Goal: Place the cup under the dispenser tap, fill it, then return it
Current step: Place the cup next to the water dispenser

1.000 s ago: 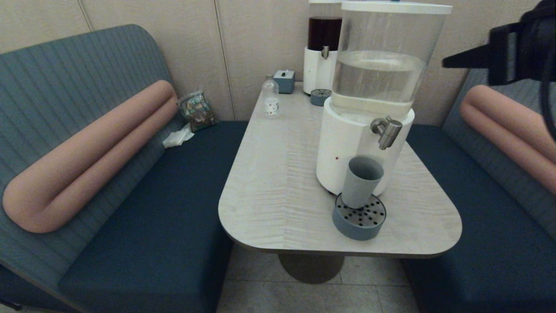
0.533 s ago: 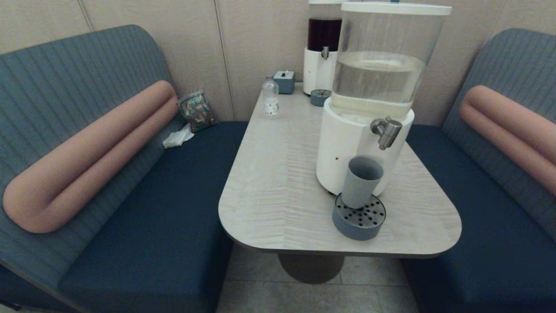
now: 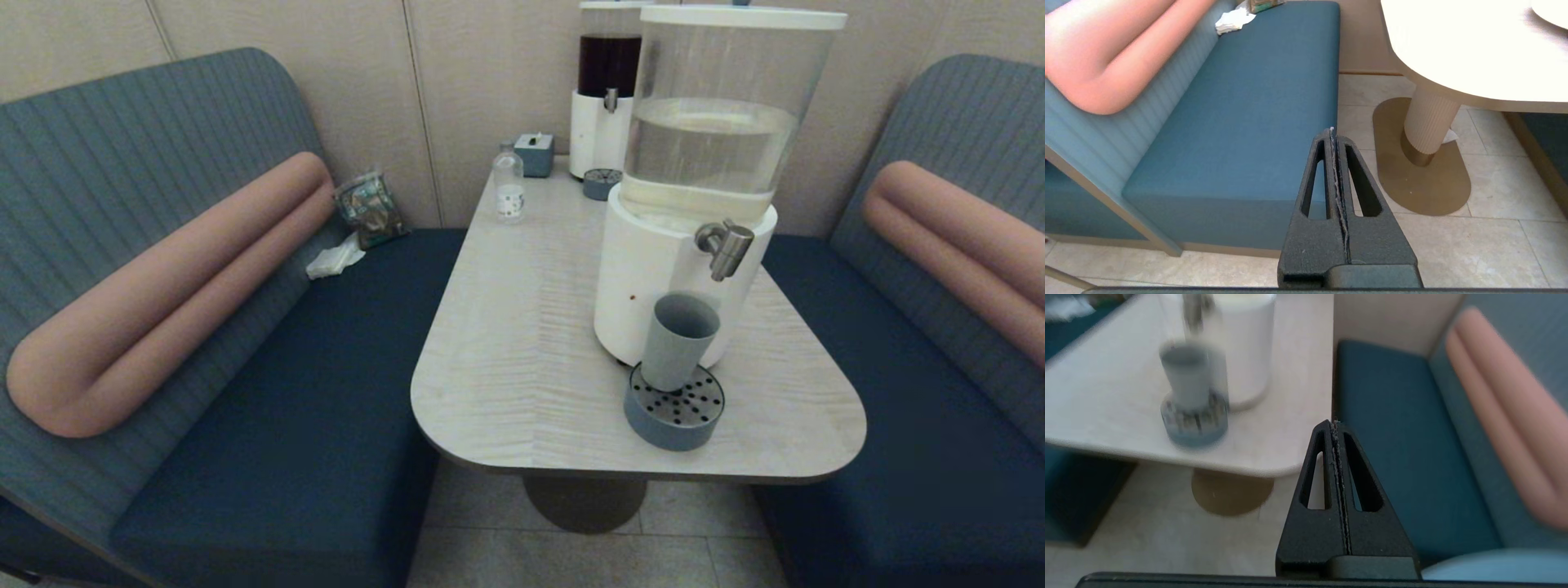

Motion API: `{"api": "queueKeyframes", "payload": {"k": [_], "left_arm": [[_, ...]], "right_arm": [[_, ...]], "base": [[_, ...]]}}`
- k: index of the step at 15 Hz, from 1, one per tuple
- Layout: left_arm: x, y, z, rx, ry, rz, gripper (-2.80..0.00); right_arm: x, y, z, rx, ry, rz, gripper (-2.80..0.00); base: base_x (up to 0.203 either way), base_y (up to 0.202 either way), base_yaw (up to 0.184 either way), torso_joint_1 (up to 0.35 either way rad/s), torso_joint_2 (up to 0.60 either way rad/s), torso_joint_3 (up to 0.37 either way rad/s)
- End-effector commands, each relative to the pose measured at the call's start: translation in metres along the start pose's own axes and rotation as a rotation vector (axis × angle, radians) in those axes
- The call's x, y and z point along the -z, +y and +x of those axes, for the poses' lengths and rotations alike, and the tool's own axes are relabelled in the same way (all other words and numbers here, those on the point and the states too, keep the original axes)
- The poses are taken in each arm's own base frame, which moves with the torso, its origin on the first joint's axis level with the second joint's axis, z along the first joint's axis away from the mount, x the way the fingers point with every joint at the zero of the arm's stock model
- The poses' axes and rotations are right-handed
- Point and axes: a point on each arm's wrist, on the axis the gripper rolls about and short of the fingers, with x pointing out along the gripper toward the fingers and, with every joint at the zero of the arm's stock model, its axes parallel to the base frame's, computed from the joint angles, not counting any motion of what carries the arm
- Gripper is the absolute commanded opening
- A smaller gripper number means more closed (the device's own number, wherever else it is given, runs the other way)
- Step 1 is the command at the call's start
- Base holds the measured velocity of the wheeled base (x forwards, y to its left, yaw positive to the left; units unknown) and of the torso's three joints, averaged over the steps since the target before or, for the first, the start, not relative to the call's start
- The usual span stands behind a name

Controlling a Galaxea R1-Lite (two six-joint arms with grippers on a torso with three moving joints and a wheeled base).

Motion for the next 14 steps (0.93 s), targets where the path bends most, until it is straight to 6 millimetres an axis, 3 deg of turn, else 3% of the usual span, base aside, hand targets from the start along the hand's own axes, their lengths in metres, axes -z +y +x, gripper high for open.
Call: {"api": "queueKeyframes", "payload": {"k": [1,5,8,10,14], "left_arm": [[0.000,0.000,0.000,-0.001,0.003,0.000,-2.80],[0.000,0.000,0.000,-0.001,0.003,0.000,-2.80],[0.000,0.000,0.000,-0.001,0.003,0.000,-2.80],[0.000,0.000,0.000,-0.001,0.003,0.000,-2.80],[0.000,0.000,0.000,-0.001,0.003,0.000,-2.80]], "right_arm": [[0.028,0.002,-0.018,0.019,-0.035,0.008,-2.80],[0.063,0.009,-0.020,0.052,-0.004,0.036,-2.80],[0.108,0.015,-0.018,0.059,0.024,0.035,-2.80],[0.133,0.018,-0.010,0.061,0.033,0.038,-2.80],[0.164,0.023,0.017,0.069,-0.032,0.062,-2.80]], "base": [[0.000,0.000,0.000,0.000,0.00,0.000],[0.000,0.000,0.000,0.000,0.00,0.000],[0.000,0.000,0.000,0.000,0.00,0.000],[0.000,0.000,0.000,0.000,0.00,0.000],[0.000,0.000,0.000,0.000,0.00,0.000]]}}
